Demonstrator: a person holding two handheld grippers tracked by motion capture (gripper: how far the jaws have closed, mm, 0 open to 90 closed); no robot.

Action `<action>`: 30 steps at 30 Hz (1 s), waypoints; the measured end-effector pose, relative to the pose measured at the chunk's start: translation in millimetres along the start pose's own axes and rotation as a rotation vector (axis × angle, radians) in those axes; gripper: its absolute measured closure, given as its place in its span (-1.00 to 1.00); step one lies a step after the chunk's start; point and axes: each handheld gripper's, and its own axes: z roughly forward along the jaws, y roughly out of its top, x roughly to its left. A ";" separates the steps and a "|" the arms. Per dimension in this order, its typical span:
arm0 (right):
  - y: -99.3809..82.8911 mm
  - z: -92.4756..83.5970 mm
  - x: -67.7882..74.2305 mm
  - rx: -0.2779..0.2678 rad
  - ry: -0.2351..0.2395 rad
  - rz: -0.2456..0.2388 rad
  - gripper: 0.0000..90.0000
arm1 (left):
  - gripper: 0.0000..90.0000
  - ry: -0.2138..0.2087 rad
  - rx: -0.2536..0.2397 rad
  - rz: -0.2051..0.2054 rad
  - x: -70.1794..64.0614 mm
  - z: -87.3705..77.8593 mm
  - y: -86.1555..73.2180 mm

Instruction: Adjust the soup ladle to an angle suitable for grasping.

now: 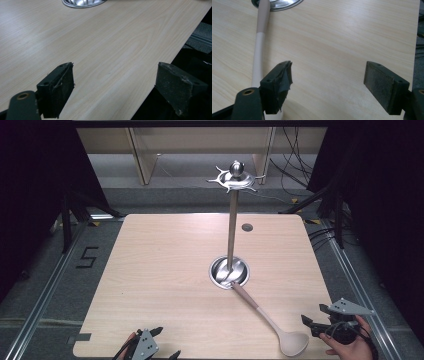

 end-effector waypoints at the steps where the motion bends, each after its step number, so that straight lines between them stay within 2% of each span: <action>1: 1.4 0.2 1.2 -0.002 0.000 0.003 -0.48 | -0.67 0.003 0.004 0.004 0.6 -0.5 0.1; 2: 4.1 1.5 0.1 0.000 0.010 -0.023 -0.48 | -0.67 0.002 -0.001 0.011 0.7 -0.6 0.2; 3: 6.0 0.6 3.5 0.015 0.001 -0.008 -0.48 | -0.67 0.002 -0.001 0.021 1.4 -0.6 0.3; 5: 9.3 2.5 6.3 0.019 0.014 -0.024 -0.48 | -0.67 0.005 -0.003 0.010 0.6 -0.1 0.1; 6: 11.6 4.3 3.2 0.009 0.012 -0.083 -0.48 | -0.67 0.002 0.004 0.025 1.5 -0.5 0.8; 7: 12.5 3.1 7.9 0.029 0.008 -0.051 -0.47 | -0.67 0.007 0.004 0.032 1.7 -0.2 0.7; 8: 14.9 3.5 9.1 0.033 0.020 -0.057 -0.44 | -0.67 0.008 0.004 0.022 0.8 -0.1 0.3; 9: 16.8 4.5 7.1 0.030 0.027 -0.109 -0.42 | -0.67 -0.008 0.015 0.007 0.5 0.0 0.4; 11: 21.7 5.6 11.2 0.035 0.039 -0.101 -0.43 | -0.67 0.001 0.007 0.008 0.4 1.0 0.2; 12: 23.3 5.3 15.3 0.046 0.030 -0.078 -0.43 | -0.67 0.004 0.003 0.007 0.6 1.0 0.2; 13: 26.6 6.3 17.3 0.057 0.040 -0.102 -0.42 | -0.67 0.005 0.005 0.003 0.6 0.9 0.1; 15: 31.4 7.8 23.2 0.057 0.051 -0.112 -0.43 | -0.67 0.000 0.006 -0.003 0.4 0.2 0.1; 16: 36.1 9.0 28.6 0.062 0.071 -0.114 -0.43 | -0.67 0.011 0.012 0.012 1.6 0.0 0.2; 17: 36.1 9.0 28.6 0.062 0.071 -0.114 -0.43 | -0.67 0.011 0.012 0.012 1.6 0.0 0.2; 18: 39.6 11.8 31.1 0.059 0.078 -0.147 -0.43 | -0.67 0.019 0.012 0.018 2.1 0.9 -0.1; 19: 40.8 11.9 34.8 0.061 0.077 -0.137 -0.43 | -0.67 0.006 0.002 -0.001 0.3 0.3 -0.1; 20: 40.8 11.9 34.8 0.061 0.077 -0.137 -0.43 | -0.67 0.006 0.002 -0.001 0.3 0.3 -0.1; 22: 45.9 13.3 35.1 0.070 0.082 -0.174 -0.44 | -0.67 0.004 0.009 0.003 0.8 -0.1 0.4; 25: 52.9 15.4 39.8 0.091 0.092 -0.165 -0.47 | -0.67 0.006 0.005 -0.001 0.6 0.6 0.0; 26: 54.7 16.9 40.5 0.097 0.090 -0.180 -0.47 | -0.67 0.011 -0.001 0.000 0.7 1.1 -0.2; 27: 56.6 18.1 43.0 0.116 0.098 -0.166 -0.48 | -0.67 0.016 0.024 0.024 2.7 0.0 0.5; 28: 59.4 21.4 45.7 0.129 0.098 -0.175 -0.48 | -0.67 0.016 0.021 0.024 2.8 -0.1 0.6; 29: 59.4 21.4 45.7 0.129 0.098 -0.175 -0.48 | -0.67 0.016 0.021 0.022 2.9 -0.3 0.5; 30: 63.1 25.7 50.5 0.150 0.102 -0.185 -0.47 | -0.67 0.008 0.005 -0.002 1.6 -0.1 0.1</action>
